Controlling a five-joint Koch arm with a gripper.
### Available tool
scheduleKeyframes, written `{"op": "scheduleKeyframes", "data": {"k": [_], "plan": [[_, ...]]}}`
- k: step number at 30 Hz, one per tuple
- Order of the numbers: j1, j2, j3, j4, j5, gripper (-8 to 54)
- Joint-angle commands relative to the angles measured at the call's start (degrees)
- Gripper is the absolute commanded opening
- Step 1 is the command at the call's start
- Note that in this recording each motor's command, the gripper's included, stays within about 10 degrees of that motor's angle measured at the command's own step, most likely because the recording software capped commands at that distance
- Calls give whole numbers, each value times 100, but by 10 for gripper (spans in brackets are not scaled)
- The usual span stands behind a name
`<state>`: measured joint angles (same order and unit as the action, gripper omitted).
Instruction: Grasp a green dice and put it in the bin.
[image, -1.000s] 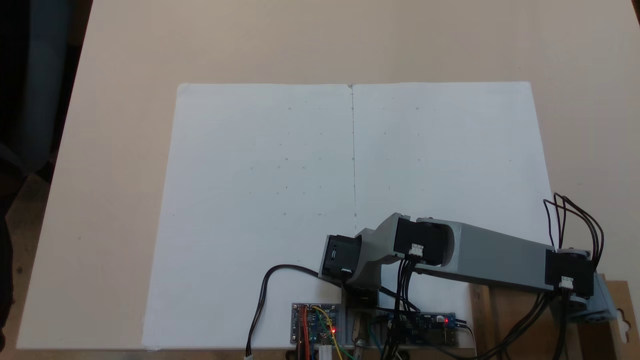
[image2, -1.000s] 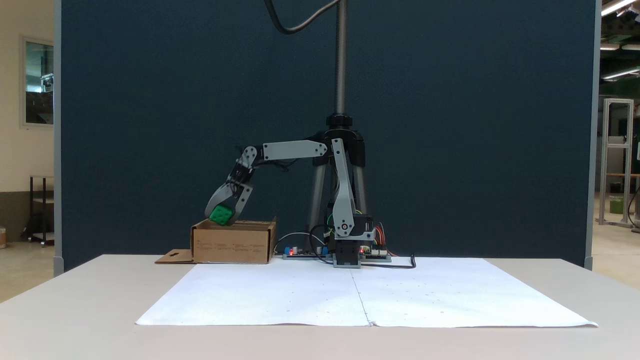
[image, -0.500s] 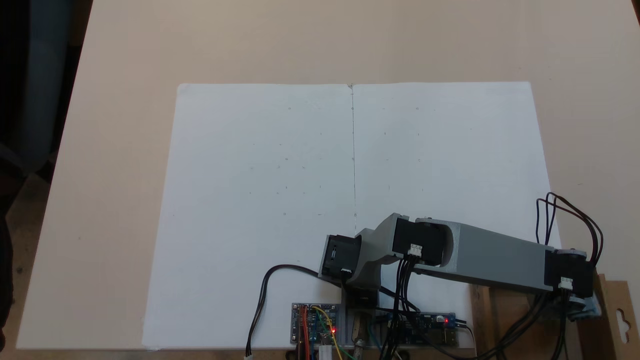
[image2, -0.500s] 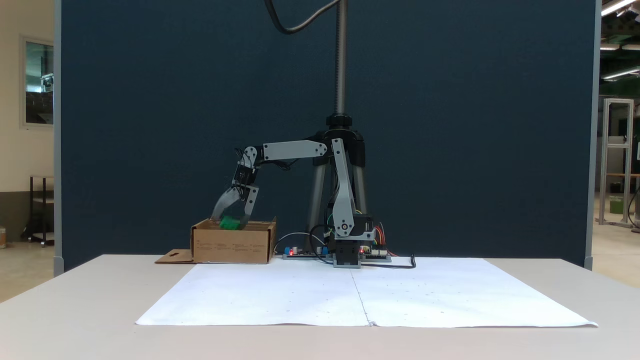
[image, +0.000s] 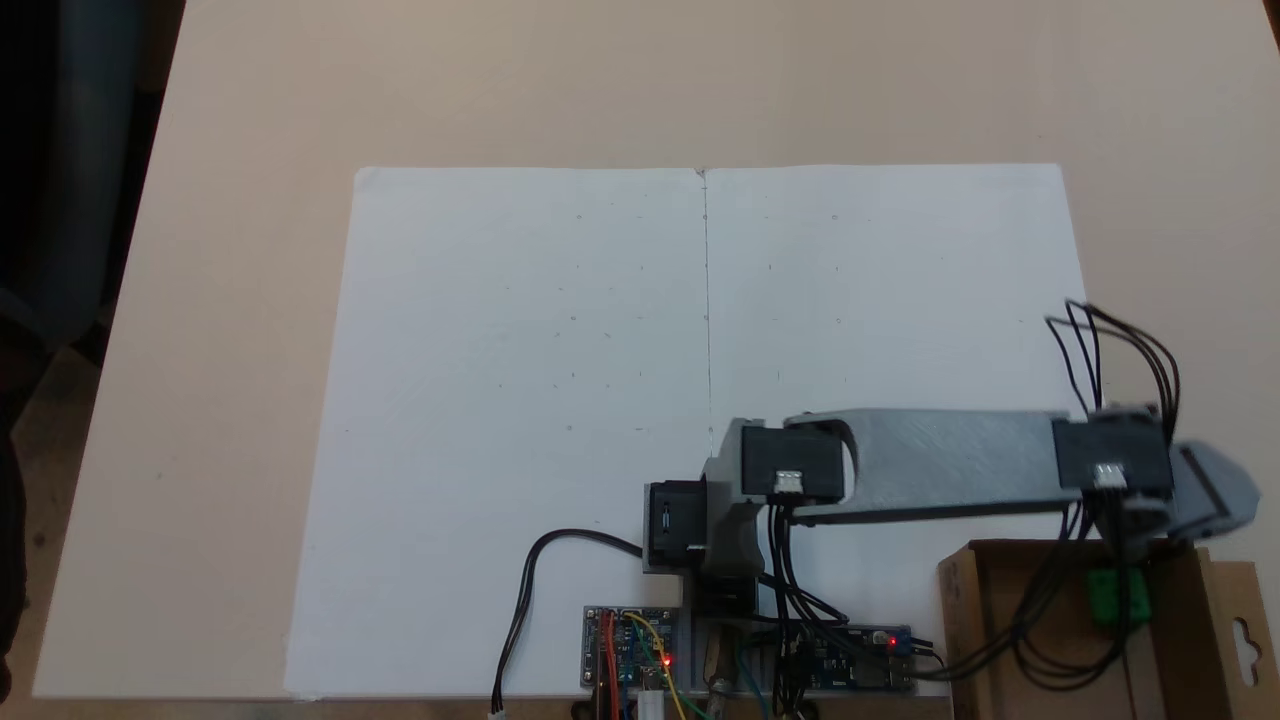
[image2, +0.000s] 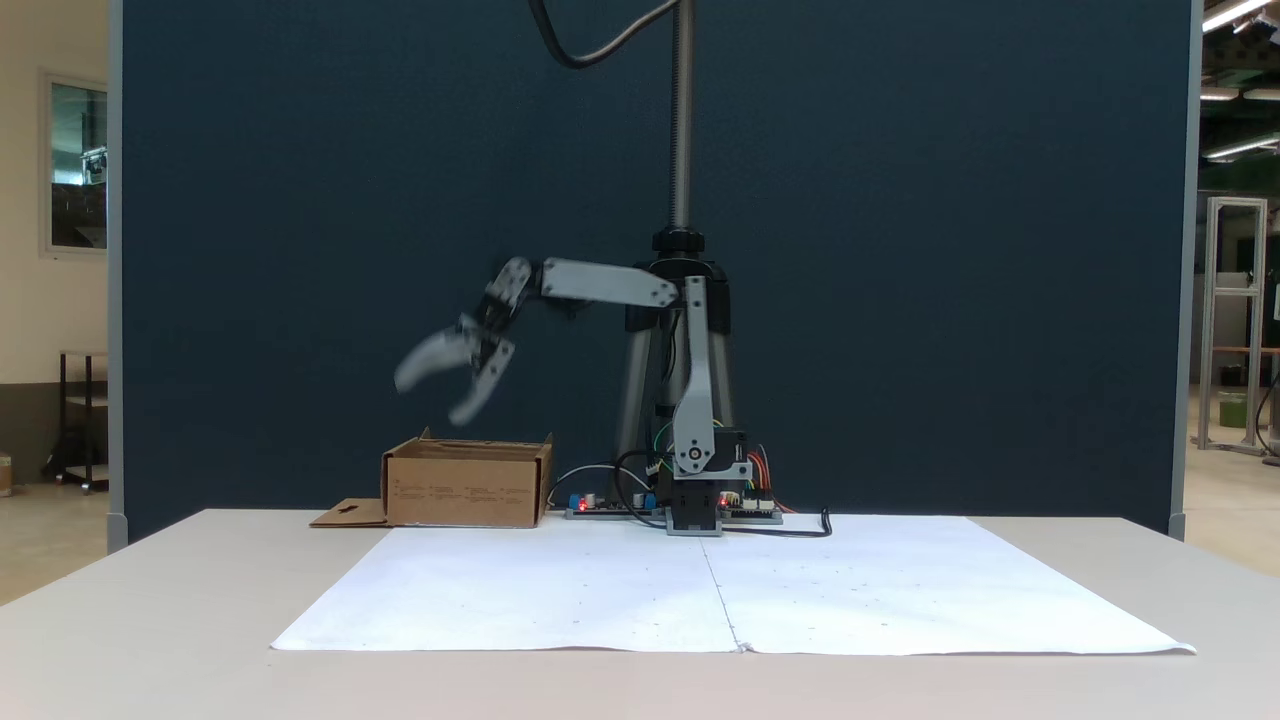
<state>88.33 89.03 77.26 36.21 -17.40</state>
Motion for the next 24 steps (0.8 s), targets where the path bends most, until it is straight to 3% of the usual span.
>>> {"op": "scheduleKeyframes", "data": {"k": [1,6,15,24], "plan": [[-325,633,-290,-809,930,414],[-1318,1503,-281,-976,2004,415],[-4430,2408,492,-976,2127,427],[-6935,3217,2654,-1608,2153,437]]}}
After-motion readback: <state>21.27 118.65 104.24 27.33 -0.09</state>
